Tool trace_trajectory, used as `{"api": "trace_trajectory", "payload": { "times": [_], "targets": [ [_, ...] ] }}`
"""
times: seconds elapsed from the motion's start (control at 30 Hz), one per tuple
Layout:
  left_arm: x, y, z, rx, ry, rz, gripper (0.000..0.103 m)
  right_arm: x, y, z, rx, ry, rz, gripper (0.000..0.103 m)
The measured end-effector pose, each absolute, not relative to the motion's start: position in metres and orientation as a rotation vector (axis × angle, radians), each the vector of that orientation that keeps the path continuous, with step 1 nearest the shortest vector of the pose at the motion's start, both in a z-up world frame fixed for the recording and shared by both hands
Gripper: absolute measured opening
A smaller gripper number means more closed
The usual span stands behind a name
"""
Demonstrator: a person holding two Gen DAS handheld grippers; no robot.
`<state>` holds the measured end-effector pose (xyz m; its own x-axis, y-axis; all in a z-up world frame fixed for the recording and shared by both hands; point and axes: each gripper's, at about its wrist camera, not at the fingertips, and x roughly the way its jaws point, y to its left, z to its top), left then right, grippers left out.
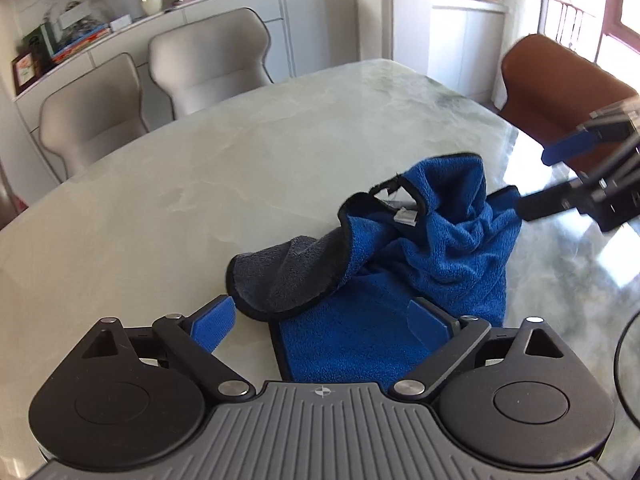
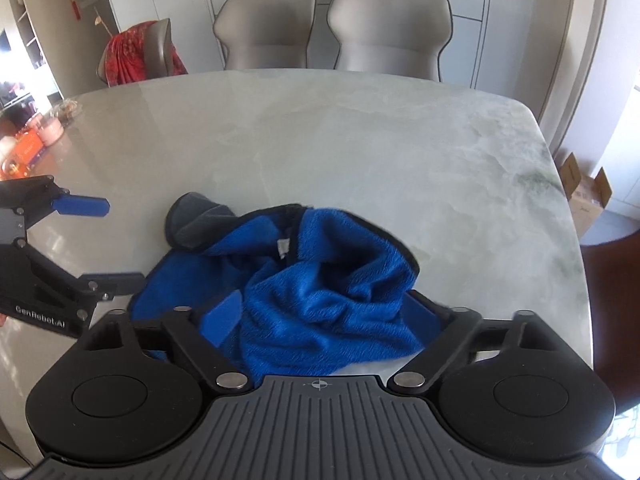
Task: Fold towel
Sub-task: 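Grasp a towel corner with the left gripper while the right gripper grasps another corner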
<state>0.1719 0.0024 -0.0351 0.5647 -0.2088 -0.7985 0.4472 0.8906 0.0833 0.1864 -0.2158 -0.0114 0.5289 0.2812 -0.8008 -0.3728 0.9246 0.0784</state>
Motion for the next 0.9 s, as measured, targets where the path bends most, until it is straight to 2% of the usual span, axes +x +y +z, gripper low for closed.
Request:
{"api": "trace_trajectory", "payload": {
  "times": [0.03,0.17,0.2,0.27,0.33,0.43,0.77,0.9],
  "targets": [
    [0.176,0.001,-0.039,0.293,0.902,-0.408,0.095,0.192,-0.213,-0.013,-0.112,0.935,0.410,0.074],
    [0.189,0.000,-0.053,0.280,0.926,-0.437,0.094,0.213,-0.200,-0.018,-0.137,0.923,0.469,0.065],
    [0.192,0.000,-0.056,0.277,0.928,-0.438,0.093,0.218,-0.196,-0.020,-0.148,0.918,0.479,0.059],
    [0.199,0.000,-0.063,0.274,0.935,-0.443,0.090,0.223,-0.190,-0.025,-0.169,0.918,0.478,0.056],
    [0.205,0.000,-0.069,0.270,0.945,-0.450,0.085,0.226,-0.185,-0.031,-0.190,0.921,0.471,0.046],
    [0.211,0.000,-0.076,0.270,0.951,-0.464,0.081,0.230,-0.177,-0.040,-0.221,0.925,0.460,0.046],
    [0.220,0.002,-0.099,0.309,0.955,-0.504,0.080,0.258,-0.159,-0.068,-0.301,0.958,0.407,0.046],
    [0.223,0.001,-0.104,0.301,0.957,-0.523,0.067,0.258,-0.165,-0.072,-0.293,0.955,0.387,0.044]
  ]
}}
